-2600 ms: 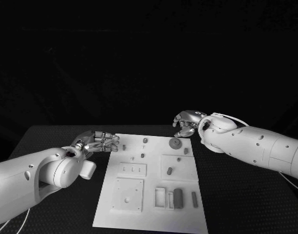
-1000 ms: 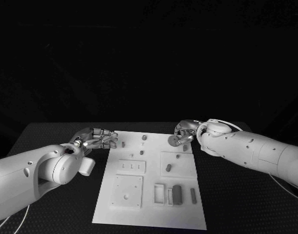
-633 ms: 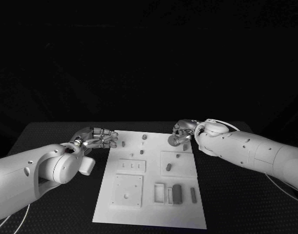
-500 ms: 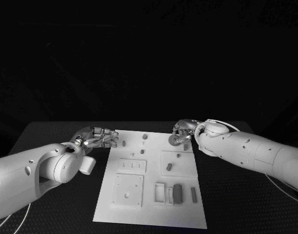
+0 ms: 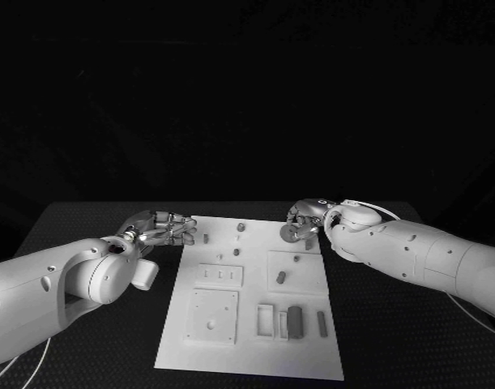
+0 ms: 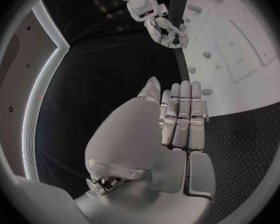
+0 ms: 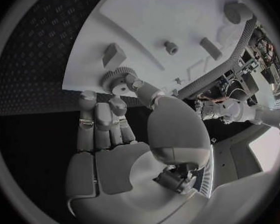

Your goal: Assemble the parts on the task board

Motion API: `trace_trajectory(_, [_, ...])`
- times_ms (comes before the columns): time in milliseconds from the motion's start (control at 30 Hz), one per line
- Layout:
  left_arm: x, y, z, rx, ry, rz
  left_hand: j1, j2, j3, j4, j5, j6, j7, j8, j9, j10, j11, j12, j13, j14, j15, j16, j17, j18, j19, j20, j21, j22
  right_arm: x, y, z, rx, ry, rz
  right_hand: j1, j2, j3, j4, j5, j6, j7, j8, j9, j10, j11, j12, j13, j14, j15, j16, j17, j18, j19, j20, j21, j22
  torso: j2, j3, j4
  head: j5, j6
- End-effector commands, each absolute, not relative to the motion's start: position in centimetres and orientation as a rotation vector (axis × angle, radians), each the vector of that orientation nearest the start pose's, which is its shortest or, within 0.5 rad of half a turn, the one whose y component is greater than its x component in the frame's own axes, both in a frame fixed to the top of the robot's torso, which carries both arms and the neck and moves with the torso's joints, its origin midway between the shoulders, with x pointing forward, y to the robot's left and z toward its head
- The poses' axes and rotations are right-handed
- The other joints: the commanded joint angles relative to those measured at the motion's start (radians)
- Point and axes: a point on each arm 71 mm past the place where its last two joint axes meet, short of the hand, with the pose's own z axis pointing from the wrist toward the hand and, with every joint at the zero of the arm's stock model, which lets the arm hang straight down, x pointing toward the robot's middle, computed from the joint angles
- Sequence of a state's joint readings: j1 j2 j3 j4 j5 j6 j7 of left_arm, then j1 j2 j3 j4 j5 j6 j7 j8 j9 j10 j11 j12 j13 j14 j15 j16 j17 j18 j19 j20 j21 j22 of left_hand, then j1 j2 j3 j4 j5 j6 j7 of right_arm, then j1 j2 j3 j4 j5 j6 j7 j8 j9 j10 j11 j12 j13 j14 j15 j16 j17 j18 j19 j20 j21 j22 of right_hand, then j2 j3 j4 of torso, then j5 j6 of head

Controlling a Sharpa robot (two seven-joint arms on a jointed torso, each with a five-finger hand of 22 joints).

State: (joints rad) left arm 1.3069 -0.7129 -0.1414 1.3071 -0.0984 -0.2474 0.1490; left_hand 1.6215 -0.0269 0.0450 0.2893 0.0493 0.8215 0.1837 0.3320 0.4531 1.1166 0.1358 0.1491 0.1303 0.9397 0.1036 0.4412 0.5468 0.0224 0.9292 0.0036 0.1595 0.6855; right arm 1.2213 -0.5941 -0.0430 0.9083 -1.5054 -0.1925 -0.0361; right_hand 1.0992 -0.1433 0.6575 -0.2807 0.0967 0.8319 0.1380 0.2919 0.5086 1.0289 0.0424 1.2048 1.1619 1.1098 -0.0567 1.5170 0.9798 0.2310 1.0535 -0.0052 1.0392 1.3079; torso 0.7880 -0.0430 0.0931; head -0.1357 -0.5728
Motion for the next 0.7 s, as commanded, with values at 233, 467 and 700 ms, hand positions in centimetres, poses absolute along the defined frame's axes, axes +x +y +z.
trace_trajectory(233, [53.27,20.33,-18.54,-1.043,1.680,-1.331,-0.007,0.002,-0.002,0.000,0.002,0.006,0.003,-0.007,-0.001,0.006,-0.001,-0.004,0.000,0.005,0.002,-0.006,0.002,0.012,0.007,0.002,-0.004,-0.001,57.44,-26.51,-23.00,-0.173,1.827,0.270,0.040,-0.001,0.003,-0.011,-0.002,0.024,0.023,-0.010,-0.007,-0.067,0.008,0.006,-0.014,-0.015,0.002,0.006,-0.012,0.031,-0.014,-0.002,0.003,0.019,0.000,0.0001,0.0009,-0.005,0.004])
trace_trajectory(467, [53.27,20.38,-18.54,-1.043,1.679,-1.329,-0.007,0.002,-0.002,0.000,0.002,0.006,0.003,-0.007,-0.001,0.006,-0.001,-0.004,0.000,0.005,0.002,-0.007,0.002,0.012,0.007,0.002,-0.004,-0.001,57.34,-26.57,-23.15,-0.185,1.835,0.269,0.094,-0.003,0.000,-0.014,-0.002,0.018,0.025,-0.015,-0.011,-0.078,0.010,0.008,-0.026,-0.027,0.004,0.010,-0.020,0.031,-0.029,0.001,0.003,0.020,0.000,0.0000,0.0003,-0.006,0.004])
trace_trajectory(700, [53.24,20.43,-18.54,-1.044,1.679,-1.329,-0.006,0.002,-0.002,0.000,0.002,0.006,0.003,-0.007,-0.001,0.006,-0.001,-0.004,0.000,0.005,0.002,-0.007,0.003,0.012,0.007,0.002,-0.005,0.000,57.26,-26.41,-23.07,-0.229,1.797,0.270,0.105,0.013,-0.009,-0.012,-0.002,0.064,0.012,0.007,-0.005,-0.079,-0.001,0.014,-0.036,-0.031,-0.005,0.016,-0.027,0.031,-0.032,0.007,0.008,0.019,0.000,-0.0002,0.0005,-0.007,0.004])
